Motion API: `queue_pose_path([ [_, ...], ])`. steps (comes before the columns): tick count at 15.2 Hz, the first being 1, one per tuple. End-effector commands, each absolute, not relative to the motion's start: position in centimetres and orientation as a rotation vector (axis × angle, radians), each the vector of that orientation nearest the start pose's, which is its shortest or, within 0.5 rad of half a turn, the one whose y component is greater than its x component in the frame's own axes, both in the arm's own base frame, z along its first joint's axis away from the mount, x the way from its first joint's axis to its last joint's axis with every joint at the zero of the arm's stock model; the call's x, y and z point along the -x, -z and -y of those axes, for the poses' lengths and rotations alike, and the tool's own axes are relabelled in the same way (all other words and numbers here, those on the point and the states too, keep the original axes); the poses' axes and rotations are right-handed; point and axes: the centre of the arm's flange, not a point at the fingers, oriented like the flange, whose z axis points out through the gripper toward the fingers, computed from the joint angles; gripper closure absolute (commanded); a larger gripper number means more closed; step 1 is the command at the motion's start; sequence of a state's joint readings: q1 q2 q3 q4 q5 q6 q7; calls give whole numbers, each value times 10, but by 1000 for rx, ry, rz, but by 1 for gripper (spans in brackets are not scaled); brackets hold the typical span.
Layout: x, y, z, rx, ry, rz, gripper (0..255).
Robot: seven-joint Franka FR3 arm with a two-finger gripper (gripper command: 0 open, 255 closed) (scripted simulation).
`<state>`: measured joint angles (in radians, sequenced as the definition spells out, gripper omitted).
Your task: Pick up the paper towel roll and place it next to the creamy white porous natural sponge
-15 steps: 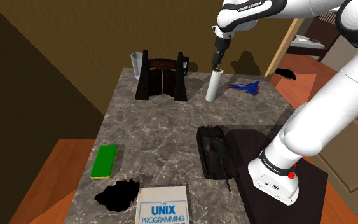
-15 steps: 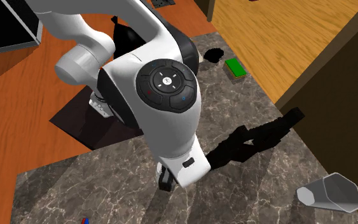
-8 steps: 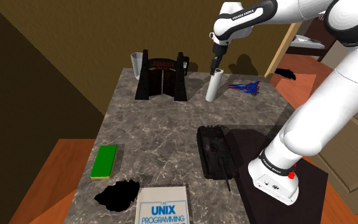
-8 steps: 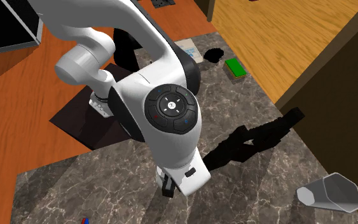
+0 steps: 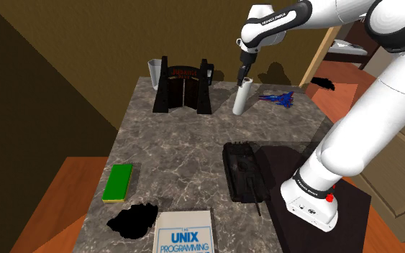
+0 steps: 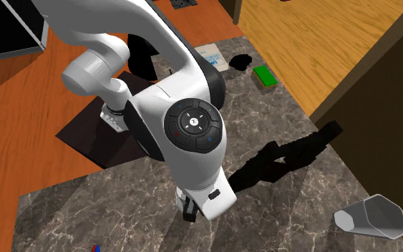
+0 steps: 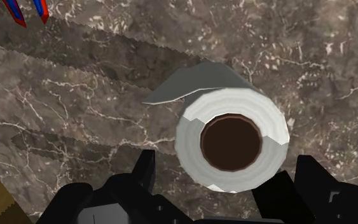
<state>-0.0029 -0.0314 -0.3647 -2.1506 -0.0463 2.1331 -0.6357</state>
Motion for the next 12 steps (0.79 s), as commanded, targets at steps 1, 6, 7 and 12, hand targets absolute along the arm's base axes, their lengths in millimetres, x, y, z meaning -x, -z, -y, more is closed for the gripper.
queue_pose_path([
  [1, -496, -415, 194, 3138, -5, 462, 255],
  [6, -496, -415, 194, 3138, -5, 462, 255],
  [7, -496, -415, 194, 3138, -5, 462, 255],
  [12, -496, -425, 194, 3138, -5, 462, 255],
])
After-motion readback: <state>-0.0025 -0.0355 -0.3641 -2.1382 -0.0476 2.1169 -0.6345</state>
